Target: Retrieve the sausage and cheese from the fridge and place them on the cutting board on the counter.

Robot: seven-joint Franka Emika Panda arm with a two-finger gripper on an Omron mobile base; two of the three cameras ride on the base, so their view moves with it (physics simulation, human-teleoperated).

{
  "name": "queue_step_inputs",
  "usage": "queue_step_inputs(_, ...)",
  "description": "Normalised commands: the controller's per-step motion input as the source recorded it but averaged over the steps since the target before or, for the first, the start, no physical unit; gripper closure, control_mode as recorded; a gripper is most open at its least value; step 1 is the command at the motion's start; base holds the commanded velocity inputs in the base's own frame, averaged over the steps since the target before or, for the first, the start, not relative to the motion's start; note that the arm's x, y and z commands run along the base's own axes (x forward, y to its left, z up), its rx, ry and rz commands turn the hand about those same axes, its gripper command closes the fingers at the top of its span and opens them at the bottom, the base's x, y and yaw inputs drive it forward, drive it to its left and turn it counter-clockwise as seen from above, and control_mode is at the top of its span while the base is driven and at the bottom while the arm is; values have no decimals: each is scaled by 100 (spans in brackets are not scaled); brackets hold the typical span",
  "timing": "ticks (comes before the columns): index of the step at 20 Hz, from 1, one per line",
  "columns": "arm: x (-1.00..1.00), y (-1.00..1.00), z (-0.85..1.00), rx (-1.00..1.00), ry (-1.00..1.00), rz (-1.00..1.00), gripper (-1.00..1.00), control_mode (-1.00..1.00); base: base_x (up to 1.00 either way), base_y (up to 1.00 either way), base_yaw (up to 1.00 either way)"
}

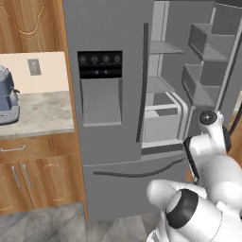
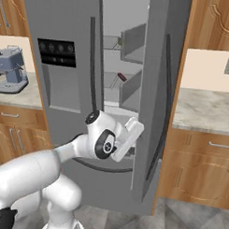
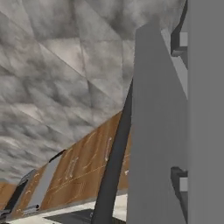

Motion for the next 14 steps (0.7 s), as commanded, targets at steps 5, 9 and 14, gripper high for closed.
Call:
queue_step_inputs(5, 95, -44, 7, 8, -2, -10, -100, -100, 0, 0, 0)
queue_step_inputs(9, 100, -70, 5, 9, -1, -9, -100, -100, 0, 0, 0)
queue_step_inputs(14, 11, -30, 24, 10, -8, -4, -100, -100, 0, 0, 0)
